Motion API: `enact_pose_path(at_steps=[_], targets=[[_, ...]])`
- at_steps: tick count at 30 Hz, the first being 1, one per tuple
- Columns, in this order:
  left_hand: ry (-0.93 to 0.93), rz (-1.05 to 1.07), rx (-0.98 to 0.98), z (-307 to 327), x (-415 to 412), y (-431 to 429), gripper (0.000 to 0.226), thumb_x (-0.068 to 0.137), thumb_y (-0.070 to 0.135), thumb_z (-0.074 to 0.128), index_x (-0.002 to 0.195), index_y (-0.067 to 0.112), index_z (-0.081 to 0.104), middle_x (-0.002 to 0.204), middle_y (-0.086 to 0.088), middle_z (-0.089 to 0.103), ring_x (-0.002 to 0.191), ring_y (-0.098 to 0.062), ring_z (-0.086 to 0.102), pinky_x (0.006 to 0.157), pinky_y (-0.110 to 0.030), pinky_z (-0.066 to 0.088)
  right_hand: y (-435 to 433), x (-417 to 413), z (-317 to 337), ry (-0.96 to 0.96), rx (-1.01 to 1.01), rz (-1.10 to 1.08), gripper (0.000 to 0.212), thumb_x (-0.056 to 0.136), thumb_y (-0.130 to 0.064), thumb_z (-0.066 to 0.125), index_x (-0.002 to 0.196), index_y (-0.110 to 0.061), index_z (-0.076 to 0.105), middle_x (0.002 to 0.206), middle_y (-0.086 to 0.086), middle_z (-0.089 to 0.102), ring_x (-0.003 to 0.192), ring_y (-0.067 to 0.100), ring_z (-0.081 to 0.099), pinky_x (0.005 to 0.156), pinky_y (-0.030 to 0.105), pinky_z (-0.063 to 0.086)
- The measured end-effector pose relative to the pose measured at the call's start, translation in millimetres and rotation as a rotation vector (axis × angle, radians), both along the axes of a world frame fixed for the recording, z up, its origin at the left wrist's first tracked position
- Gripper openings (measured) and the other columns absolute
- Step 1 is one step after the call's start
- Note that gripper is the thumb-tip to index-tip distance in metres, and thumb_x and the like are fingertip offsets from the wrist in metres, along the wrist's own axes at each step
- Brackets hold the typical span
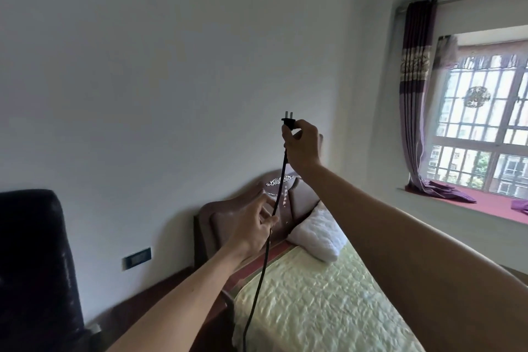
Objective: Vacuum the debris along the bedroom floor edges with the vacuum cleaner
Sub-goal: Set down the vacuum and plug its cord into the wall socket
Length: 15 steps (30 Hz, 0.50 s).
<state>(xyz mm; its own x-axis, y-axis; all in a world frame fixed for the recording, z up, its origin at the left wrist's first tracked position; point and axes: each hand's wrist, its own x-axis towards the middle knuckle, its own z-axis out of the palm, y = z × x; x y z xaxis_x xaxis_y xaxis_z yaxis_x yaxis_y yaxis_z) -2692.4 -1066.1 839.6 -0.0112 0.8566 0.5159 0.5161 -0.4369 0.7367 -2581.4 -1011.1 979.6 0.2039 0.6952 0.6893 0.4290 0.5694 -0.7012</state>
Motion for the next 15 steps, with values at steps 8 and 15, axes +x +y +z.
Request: enact_pose_path(at_steps=[8, 15], targets=[[0.057, 0.058, -0.014, -10, 18, 47, 0.023, 0.091, 0.014, 0.069, 0.097, 0.032, 0.055, 0.078, 0.006, 0.057, 0.057, -0.003, 0.052, 0.057, -0.016, 0.045, 55, 18, -12, 0.006, -0.051, 0.074, 0.014, 0.094, -0.029, 0.062, 0.093, -0.017, 0.069, 0.063, 0.009, 0.068, 0.066, 0.032, 0.067, 0.069, 0.045, 0.057], [0.030, 0.106, -0.068, -24, 1, 96, 0.018, 0.092, 0.011, 0.067, 0.097, 0.025, 0.056, 0.078, -0.001, 0.059, 0.052, 0.001, 0.056, 0.050, -0.014, 0.047, 102, -1, -23, -0.014, -0.077, 0.153, 0.016, 0.095, -0.028, 0.060, 0.096, -0.016, 0.070, 0.063, 0.010, 0.067, 0.066, 0.032, 0.067, 0.068, 0.041, 0.055]])
